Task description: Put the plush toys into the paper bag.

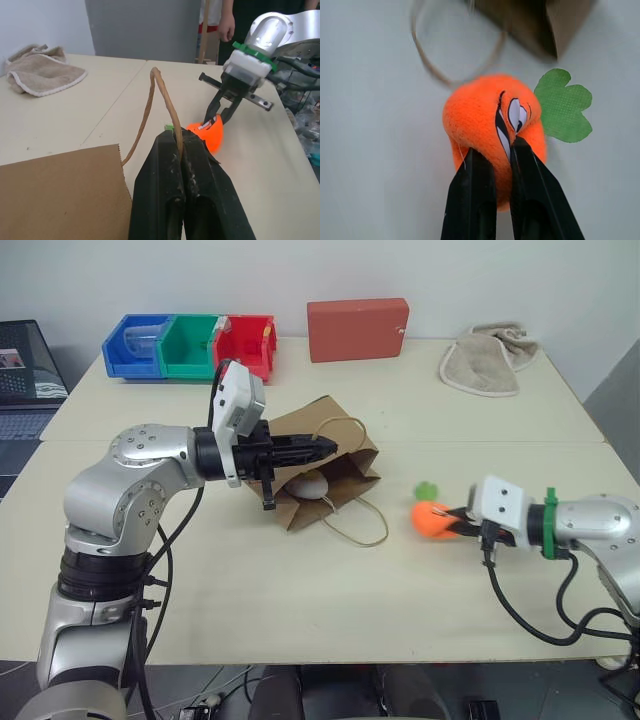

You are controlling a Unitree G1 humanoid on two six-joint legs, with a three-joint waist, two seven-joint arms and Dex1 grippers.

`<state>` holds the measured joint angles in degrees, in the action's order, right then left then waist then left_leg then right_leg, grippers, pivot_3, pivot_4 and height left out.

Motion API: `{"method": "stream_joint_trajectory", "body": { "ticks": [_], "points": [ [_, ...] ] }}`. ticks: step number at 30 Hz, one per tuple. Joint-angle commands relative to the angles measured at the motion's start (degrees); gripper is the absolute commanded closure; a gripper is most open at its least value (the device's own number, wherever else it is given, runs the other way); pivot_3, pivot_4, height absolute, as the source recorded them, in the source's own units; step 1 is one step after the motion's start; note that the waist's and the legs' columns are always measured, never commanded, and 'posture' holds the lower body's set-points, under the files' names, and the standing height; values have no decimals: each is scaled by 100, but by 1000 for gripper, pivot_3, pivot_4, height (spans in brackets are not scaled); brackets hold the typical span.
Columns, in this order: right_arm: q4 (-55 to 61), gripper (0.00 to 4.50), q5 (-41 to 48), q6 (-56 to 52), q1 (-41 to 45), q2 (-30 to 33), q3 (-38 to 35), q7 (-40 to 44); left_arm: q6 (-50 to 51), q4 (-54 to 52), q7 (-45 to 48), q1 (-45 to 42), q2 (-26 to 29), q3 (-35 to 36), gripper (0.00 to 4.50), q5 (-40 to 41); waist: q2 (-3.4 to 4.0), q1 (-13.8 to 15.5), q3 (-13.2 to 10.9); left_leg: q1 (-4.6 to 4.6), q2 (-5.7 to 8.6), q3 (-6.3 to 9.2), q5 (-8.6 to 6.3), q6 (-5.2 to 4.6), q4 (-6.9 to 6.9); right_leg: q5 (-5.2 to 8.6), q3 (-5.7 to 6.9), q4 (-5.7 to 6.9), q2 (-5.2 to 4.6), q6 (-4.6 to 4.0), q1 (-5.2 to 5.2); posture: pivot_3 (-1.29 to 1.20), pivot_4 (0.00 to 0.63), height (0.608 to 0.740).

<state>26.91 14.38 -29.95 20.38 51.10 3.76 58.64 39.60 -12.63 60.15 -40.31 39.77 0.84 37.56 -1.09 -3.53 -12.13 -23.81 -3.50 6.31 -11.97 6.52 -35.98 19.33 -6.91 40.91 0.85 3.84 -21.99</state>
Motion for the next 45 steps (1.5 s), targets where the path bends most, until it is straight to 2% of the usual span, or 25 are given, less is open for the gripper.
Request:
{"method": "stream_joint_trajectory", "body": {
  "ticks": [1,7,11,15,21,24,31,36,37,39,45],
  "points": [
    [173,4498,164,-313,549,-477,353,-221,-15,-23,18,-149,16,131,4500,89,-3,16,1,1,0,2,0,0,0,0,2,0,0,0,1,0,150,740],
    [-352,4498,-218,-375,1255,-1234,945,-651,24,-50,41,-209,-18,105,4500,146,-3,60,1,-4,2,7,0,0,0,0,8,-2,-2,0,0,0,150,740],
    [-1266,4498,-909,-45,1855,-1995,1502,-1245,117,-135,-18,-243,-45,204,4500,289,-3,25,1,-4,0,8,0,0,1,-1,10,2,-2,-1,-2,0,150,740],
    [-1808,4498,-1185,14,2251,-2646,1653,-1640,193,-234,-45,-188,-8,245,4500,367,-3,15,1,-4,0,8,0,1,2,-1,10,9,-1,-2,-8,0,150,740],
    [-2511,4498,-1875,394,2512,-3133,1793,-2365,282,-271,-51,-179,-4,267,4500,476,-3,28,1,-7,0,10,0,1,5,-1,14,9,-2,-2,-9,0,150,740],
    [-2952,4498,-2717,892,2601,-3086,2051,-2981,281,-282,-16,-146,14,247,4500,470,-3,28,1,-6,1,10,0,1,5,-1,13,10,-3,-2,-10,0,150,740],
    [-2632,2062,-2870,1095,2390,-2978,2066,-2563,206,-130,-48,-193,-40,216,4500,396,-2,18,1,-6,0,10,0,1,10,-1,14,10,-2,-3,-11,0,150,740],
    [-2050,211,-2664,1150,2126,-2623,1877,-2019,164,-91,-104,-205,-114,178,4500,360,-2,29,1,-7,0,10,0,1,9,-1,14,9,-2,-2,-11,0,150,740],
    [-1967,41,-2624,1176,2087,-2565,1856,-1916,158,-76,-115,-213,-126,178,4500,356,-2,29,1,-7,1,10,0,1,8,-1,14,9,-3,-2,-11,0,150,740],
    [-1776,41,-2491,1143,2020,-2481,1750,-1760,147,-59,-128,-224,-143,174,4500,346,-2,23,1,-7,1,10,0,0,7,-1,14,9,-3,-3,-10,0,150,740],
    [-411,41,-949,194,1640,-1844,776,-631,96,-22,-204,-265,-268,118,4500,253,-2,30,1,-9,1,11,0,0,8,-1,14,7,-3,-2,-8,0,150,740]
  ]
}}
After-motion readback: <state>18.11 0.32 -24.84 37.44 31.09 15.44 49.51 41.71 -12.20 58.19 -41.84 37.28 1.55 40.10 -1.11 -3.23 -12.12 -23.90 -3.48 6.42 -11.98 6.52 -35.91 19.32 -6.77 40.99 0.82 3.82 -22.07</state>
